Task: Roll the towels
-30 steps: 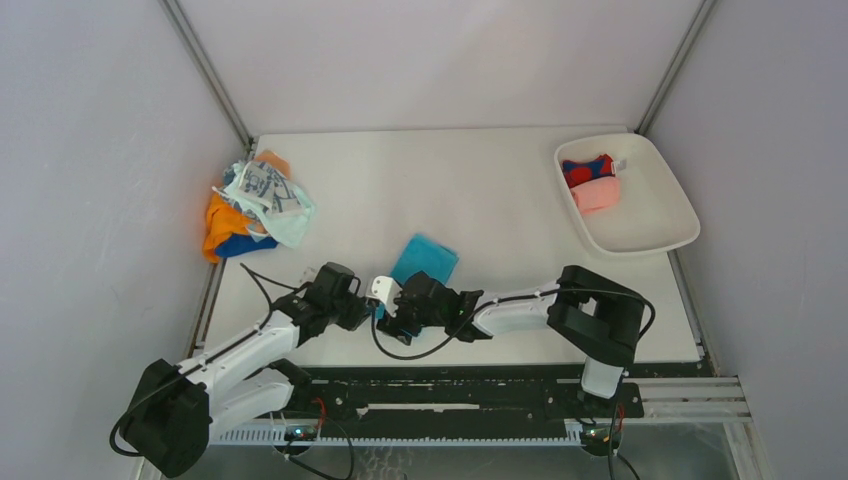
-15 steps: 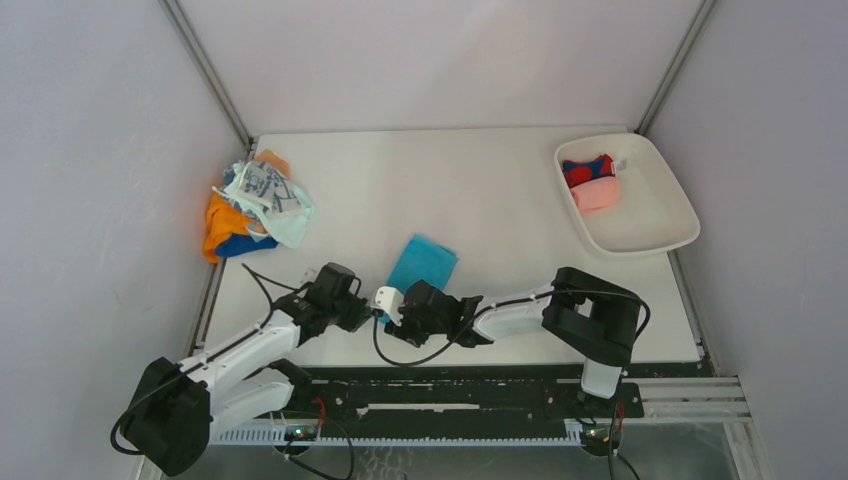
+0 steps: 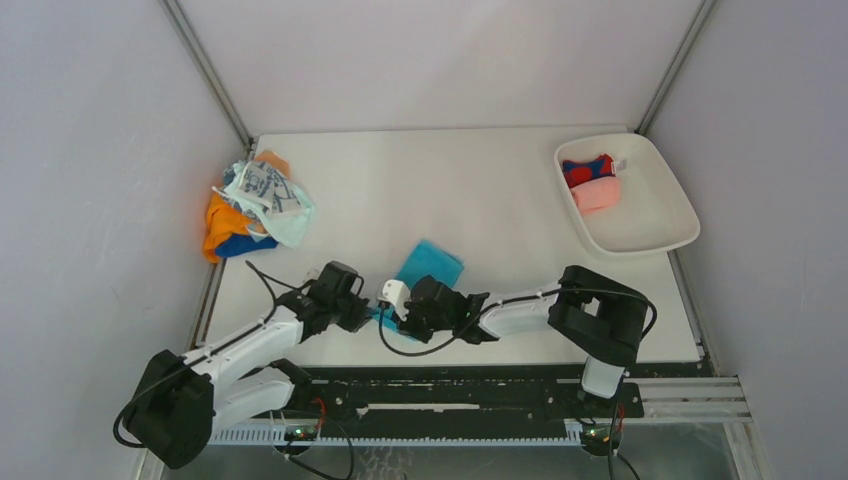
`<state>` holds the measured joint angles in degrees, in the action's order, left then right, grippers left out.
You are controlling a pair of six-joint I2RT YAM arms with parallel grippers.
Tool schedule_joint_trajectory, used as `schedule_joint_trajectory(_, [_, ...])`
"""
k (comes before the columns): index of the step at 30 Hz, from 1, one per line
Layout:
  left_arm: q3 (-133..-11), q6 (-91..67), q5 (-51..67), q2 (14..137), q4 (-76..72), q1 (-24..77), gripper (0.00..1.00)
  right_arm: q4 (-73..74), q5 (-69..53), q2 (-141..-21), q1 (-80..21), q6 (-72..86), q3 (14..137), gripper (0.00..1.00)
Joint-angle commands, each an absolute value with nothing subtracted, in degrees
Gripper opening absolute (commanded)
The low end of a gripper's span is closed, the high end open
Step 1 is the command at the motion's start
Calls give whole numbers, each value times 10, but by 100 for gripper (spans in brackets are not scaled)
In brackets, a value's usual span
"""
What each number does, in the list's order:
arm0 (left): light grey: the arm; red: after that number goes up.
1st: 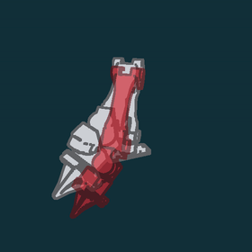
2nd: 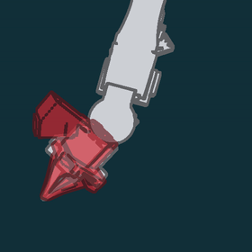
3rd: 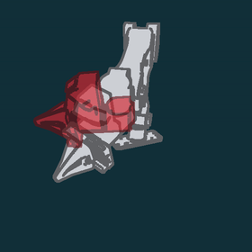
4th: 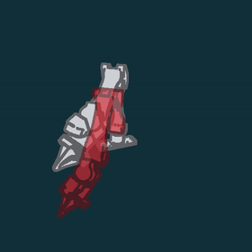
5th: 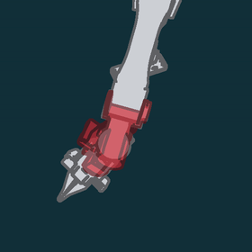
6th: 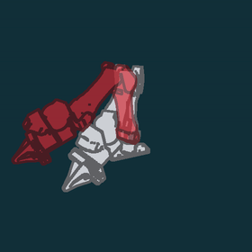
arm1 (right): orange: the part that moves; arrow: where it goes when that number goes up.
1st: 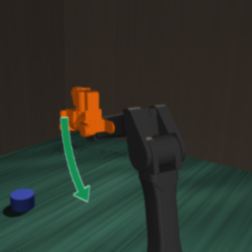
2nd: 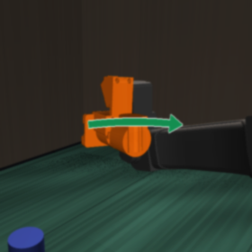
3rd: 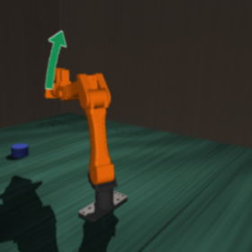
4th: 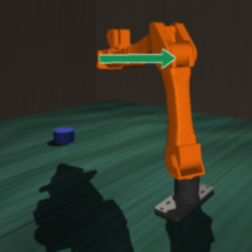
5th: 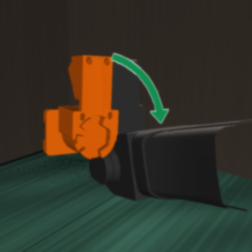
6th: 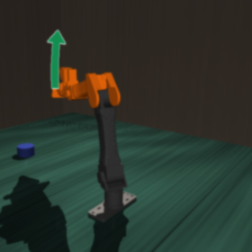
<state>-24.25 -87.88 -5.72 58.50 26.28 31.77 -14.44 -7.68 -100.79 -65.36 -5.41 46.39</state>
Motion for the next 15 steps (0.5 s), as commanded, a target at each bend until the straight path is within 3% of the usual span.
schedule_joint_trajectory(1, [-291,-862,-71,605,252,319,5,-149,-195,-987,-606,25,448,0])
schedule_joint_trajectory(10, [-281,-831,-92,568,199,319,47,-303,-457,-1048,-462,228,419,0])
schedule_joint_trajectory(15, [-248,-804,-81,521,181,319,55,-400,-499,-1098,-422,344,401,0])
